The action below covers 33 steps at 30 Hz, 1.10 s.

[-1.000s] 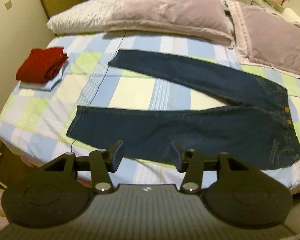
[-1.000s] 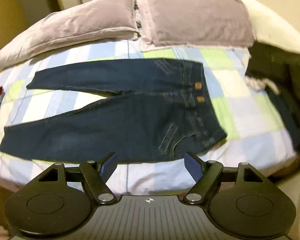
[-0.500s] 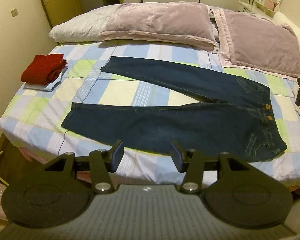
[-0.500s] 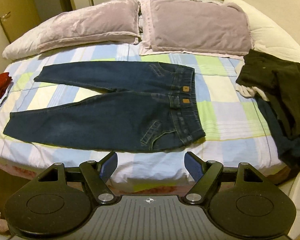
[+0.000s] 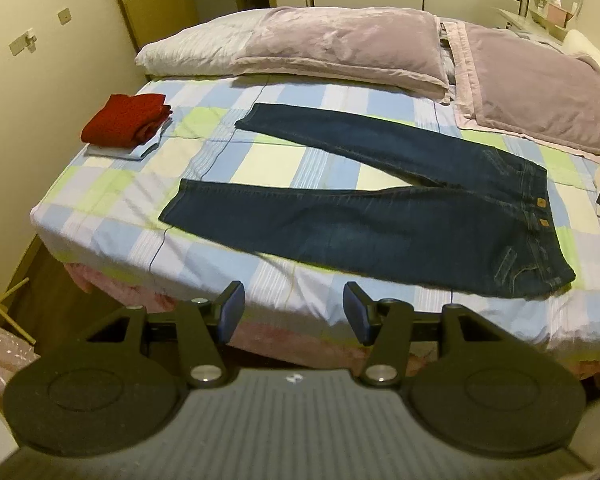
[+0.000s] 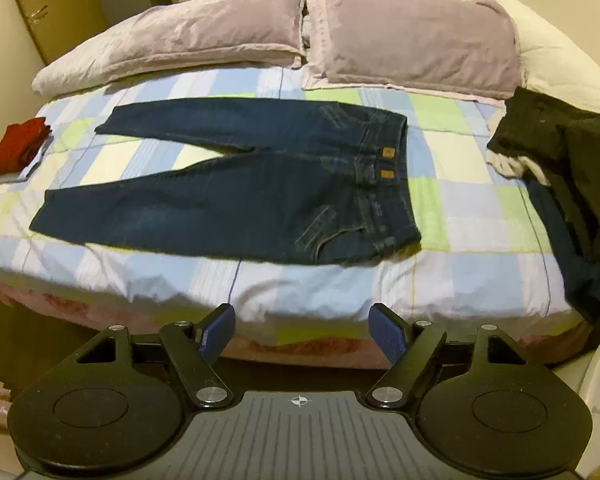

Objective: Fold clothes

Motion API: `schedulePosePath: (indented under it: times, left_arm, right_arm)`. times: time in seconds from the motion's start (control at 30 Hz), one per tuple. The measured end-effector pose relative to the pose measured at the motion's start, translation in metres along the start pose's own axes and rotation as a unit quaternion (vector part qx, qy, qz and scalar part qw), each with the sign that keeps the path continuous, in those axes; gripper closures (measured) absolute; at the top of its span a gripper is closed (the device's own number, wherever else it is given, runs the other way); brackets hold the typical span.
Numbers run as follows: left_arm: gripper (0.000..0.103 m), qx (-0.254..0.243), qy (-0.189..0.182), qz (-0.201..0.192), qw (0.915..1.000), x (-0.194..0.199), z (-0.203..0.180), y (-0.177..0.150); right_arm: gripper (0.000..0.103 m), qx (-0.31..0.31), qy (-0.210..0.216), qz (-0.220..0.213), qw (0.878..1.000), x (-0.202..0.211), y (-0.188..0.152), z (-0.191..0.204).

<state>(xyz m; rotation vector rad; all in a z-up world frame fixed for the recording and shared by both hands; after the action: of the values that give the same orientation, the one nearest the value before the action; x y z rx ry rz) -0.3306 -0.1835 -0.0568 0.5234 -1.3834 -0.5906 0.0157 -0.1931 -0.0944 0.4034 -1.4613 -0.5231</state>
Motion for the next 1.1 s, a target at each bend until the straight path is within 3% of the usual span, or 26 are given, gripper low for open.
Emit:
schedulePosePath:
  times: [0.63, 1.1]
  left_arm:
    - [0.053, -0.008, -0.016, -0.006, 0.9998, 0.029, 0.005, -0.024]
    - [0.052, 0.001, -0.011, -0.003, 0.9999, 0.033, 0.008, -0.032]
  right_arm:
    - [0.026, 0.001, -0.013, -0.005, 1.0, 0.032, -0.029, 0.01]
    - [0.026, 0.019, -0.009, -0.02, 1.0, 0.04, -0.027, 0.018]
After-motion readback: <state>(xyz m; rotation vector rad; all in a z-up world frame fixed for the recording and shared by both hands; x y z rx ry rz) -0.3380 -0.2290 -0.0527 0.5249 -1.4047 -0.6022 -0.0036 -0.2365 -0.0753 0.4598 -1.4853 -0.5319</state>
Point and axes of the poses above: each gripper's, at about its wrist camera, not at the fingertips, and x roughly against the way its jaws point, z to its left, y to its top, the point moved 3 cm from there along -x, roughly the way its jaws point, and after that the axes turned 5 degrees about -z, right-handed, at the moved point
